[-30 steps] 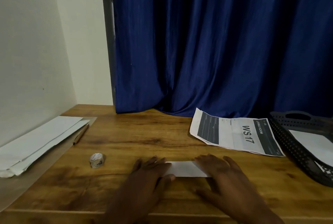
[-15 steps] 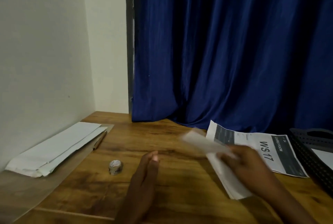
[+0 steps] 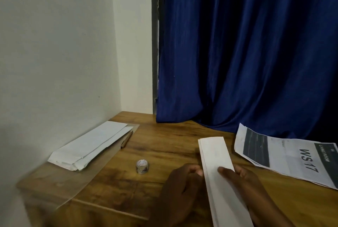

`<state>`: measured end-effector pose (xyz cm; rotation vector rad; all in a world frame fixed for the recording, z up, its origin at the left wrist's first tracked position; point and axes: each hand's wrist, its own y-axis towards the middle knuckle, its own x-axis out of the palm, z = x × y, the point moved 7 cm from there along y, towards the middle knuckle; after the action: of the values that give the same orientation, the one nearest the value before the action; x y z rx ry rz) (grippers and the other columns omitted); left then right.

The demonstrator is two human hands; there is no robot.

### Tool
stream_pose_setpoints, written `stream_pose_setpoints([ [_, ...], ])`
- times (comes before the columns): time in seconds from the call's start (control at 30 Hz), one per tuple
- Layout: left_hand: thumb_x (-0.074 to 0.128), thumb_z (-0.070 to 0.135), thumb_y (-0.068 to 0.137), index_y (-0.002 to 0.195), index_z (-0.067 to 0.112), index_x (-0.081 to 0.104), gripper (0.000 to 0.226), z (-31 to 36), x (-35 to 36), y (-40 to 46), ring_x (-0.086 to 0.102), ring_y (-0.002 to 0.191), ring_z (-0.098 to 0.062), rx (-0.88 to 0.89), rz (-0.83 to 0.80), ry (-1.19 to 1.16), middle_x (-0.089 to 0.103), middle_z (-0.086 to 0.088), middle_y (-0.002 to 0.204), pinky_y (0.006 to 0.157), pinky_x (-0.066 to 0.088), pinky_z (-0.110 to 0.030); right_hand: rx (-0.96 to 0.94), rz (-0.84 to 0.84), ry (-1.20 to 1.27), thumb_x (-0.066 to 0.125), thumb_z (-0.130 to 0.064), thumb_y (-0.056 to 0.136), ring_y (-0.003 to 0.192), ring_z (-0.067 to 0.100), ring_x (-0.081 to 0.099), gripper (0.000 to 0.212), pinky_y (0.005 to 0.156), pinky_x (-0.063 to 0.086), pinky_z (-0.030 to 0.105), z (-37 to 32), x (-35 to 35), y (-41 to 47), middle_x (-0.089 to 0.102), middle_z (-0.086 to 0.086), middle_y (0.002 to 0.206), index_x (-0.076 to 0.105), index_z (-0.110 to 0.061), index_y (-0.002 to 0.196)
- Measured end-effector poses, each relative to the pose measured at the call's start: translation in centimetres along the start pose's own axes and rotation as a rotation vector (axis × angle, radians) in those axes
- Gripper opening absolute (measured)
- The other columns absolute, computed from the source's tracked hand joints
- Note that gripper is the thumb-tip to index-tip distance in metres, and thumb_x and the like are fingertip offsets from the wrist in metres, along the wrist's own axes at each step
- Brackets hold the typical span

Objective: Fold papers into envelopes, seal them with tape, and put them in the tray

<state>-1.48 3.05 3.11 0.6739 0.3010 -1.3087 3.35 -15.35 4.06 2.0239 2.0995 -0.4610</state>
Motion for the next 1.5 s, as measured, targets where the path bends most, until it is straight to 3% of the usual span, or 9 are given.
stream_pose_setpoints([
  [0.27, 0.051, 0.06, 0.096, 0.132, 0.045, 0.056, 0.039, 0.2, -0.4, -0.5, 0.05, 0.121, 0.008, 0.054, 0.008, -0.066, 0.058, 0.028, 0.13, 0.107, 0.044, -0.028, -0.069, -0.014, -0.053, 0.069, -0.075, 0.058, 0.081, 0.012, 0.055, 0.086, 0.069, 0.046, 0.029, 0.1, -0.6, -0.2, 0.063, 0.001, 0.104, 0.063, -0.022, 0.125],
  [0.4, 0.062, 0.038, 0.096, 0.123, 0.039, 0.065, 0.028, 1.6, -3.1, -1.2, 0.062, 0.115, -0.001, 0.141, 0.044, -0.187, 0.066, 0.02, 0.122, 0.099, 0.053, -0.036, -0.061, 0.007, -0.074, 0.069, -0.045, 0.084, 0.095, 0.023, 0.05, 0.067, 0.096, 0.044, 0.044, 0.8, -1.2, 0.5, 0.06, 0.011, 0.118, 0.055, -0.006, 0.138],
  [0.53, 0.064, 0.029, 0.098, 0.119, 0.042, 0.067, 0.025, 3.5, -7.6, -0.6, 0.062, 0.113, 0.002, 0.206, 0.039, -0.168, 0.064, 0.026, 0.122, 0.094, 0.055, -0.028, -0.073, 0.01, -0.114, 0.05, -0.102, 0.01, 0.101, 0.027, 0.05, 0.149, 0.101, 0.042, 0.045, 0.7, -0.7, 0.9, 0.061, 0.012, 0.124, 0.054, -0.016, 0.131],
  [0.67, 0.067, 0.029, 0.096, 0.113, 0.04, 0.07, 0.02, 0.9, -15.9, 2.3, 0.064, 0.111, -0.003, 0.213, 0.217, -0.009, 0.069, 0.022, 0.116, 0.093, 0.055, -0.03, -0.094, -0.081, -0.103, 0.073, -0.058, 0.068, 0.121, 0.042, 0.052, 0.092, 0.109, 0.037, 0.049, -0.2, 0.1, 0.2, 0.055, 0.02, 0.139, 0.049, -0.006, 0.14],
  [0.8, 0.069, 0.035, 0.094, 0.116, 0.035, 0.067, 0.023, -6.8, -23.5, 5.6, 0.061, 0.115, -0.008, -0.008, 0.28, 0.389, 0.067, 0.017, 0.123, 0.097, 0.049, -0.029, -0.07, -0.064, -0.135, 0.052, -0.098, 0.028, 0.105, 0.032, 0.052, 0.123, 0.108, 0.039, 0.048, -0.2, 0.2, 0.1, 0.056, 0.006, 0.12, 0.049, -0.021, 0.123],
  [1.07, 0.066, 0.066, 0.084, 0.135, 0.023, 0.054, 0.068, -16.7, -28.2, 7.0, 0.057, 0.124, -0.023, -0.404, 0.135, 0.699, 0.059, -0.003, 0.139, 0.102, 0.046, -0.037, -0.089, -0.085, -0.163, 0.063, -0.094, 0.021, 0.108, 0.034, 0.054, 0.135, 0.106, 0.04, 0.048, -0.2, -0.1, 0.7, 0.059, 0.013, 0.126, 0.052, -0.013, 0.13],
  [1.23, 0.064, 0.075, 0.079, 0.141, 0.023, 0.05, 0.082, -19.5, -27.5, 7.3, 0.054, 0.129, -0.023, -0.508, 0.054, 0.794, 0.056, -0.003, 0.144, 0.106, 0.044, -0.038, -0.07, -0.152, -0.22, 0.071, -0.033, 0.085, 0.132, 0.041, 0.046, 0.069, 0.117, 0.028, 0.046, 0.0, 0.1, 0.9, 0.049, 0.02, 0.147, 0.047, 0.0, 0.14],
  [1.43, 0.056, 0.054, 0.095, 0.131, 0.017, 0.059, 0.051, -18.8, -27.5, 8.1, 0.059, 0.119, -0.024, -0.448, 0.037, 0.956, 0.064, -0.006, 0.131, 0.098, 0.048, -0.033, -0.07, -0.09, -0.168, 0.056, -0.098, 0.014, 0.099, 0.022, 0.048, 0.133, 0.104, 0.041, 0.044, 0.2, -0.1, 1.0, 0.058, 0.005, 0.119, 0.051, -0.018, 0.12],
  [1.5, 0.049, 0.044, 0.098, 0.118, 0.014, 0.066, 0.04, -18.6, -27.8, 8.5, 0.064, 0.107, -0.026, -0.437, 0.073, 0.986, 0.068, -0.009, 0.119, 0.088, 0.052, -0.033, -0.078, -0.115, -0.174, 0.059, -0.095, 0.027, 0.101, 0.025, 0.05, 0.122, 0.102, 0.042, 0.043, 0.1, 0.0, 0.6, 0.058, 0.005, 0.121, 0.05, -0.019, 0.123],
])
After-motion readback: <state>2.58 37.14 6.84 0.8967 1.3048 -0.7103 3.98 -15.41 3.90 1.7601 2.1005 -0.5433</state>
